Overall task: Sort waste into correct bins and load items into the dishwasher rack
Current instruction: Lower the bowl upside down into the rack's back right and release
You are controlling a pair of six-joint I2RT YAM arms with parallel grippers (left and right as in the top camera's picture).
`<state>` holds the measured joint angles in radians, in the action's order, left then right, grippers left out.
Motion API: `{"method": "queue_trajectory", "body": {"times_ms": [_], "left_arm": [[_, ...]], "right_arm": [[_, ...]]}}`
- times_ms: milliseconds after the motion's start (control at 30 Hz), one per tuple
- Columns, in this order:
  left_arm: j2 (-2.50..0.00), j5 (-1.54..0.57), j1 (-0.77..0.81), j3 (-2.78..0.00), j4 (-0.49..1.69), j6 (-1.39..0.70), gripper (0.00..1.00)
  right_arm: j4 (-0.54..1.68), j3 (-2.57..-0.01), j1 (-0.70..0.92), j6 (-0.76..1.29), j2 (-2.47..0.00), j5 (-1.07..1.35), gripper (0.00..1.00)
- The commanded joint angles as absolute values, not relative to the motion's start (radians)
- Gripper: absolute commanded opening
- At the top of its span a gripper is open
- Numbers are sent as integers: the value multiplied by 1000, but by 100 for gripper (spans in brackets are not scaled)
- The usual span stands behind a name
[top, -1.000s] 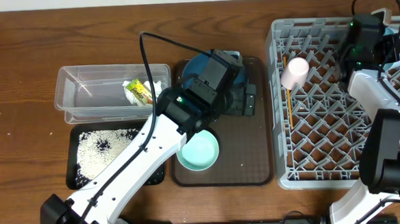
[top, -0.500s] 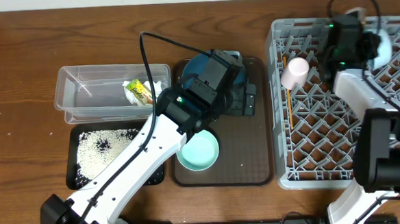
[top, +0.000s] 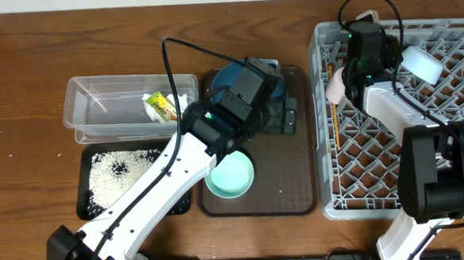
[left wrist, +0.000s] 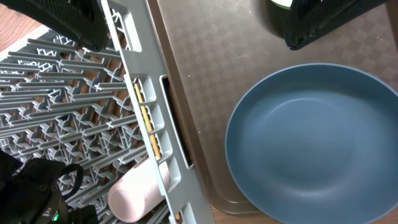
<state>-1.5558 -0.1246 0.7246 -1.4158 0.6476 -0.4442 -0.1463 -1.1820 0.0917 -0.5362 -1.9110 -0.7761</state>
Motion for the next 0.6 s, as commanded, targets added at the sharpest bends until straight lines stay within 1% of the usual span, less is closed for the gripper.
{"method": "queue_trajectory", "body": {"times_ms": [0, 100, 200, 233, 267, 300, 400, 500, 567], "left_arm": [[-1549, -120, 725, -1425, 649, -439, 93], [-1549, -120, 725, -1425, 649, -439, 93], [-1549, -120, 725, -1425, 649, -439, 93], [-1549, -120, 725, -1425, 649, -439, 93], [-1549, -120, 725, -1425, 649, -439, 94], [-1549, -120, 725, -1425, 649, -439, 94], [-1549, -120, 725, -1425, 649, -439, 94], [-1549, -120, 725, -1425, 649, -439, 93], [-1549, -120, 725, -1425, 649, -439, 93]], "right_arm": [[-125, -1176, 95, -444, -1882, -772, 21], [-107, -1176, 95, -399, -1835, -746, 22], [-82, -1176, 92, -360, -1770, -694, 20], [-70, -1176, 86, -340, -1741, -661, 15], [-60, -1176, 79, -321, -1720, -636, 6], [-52, -1176, 68, -290, -1698, -612, 1], [-22, -1176, 19, -196, -1647, -523, 1], [20, -1176, -60, -81, -1627, -394, 1], [36, -1176, -114, -42, -1629, -310, 1]]}}
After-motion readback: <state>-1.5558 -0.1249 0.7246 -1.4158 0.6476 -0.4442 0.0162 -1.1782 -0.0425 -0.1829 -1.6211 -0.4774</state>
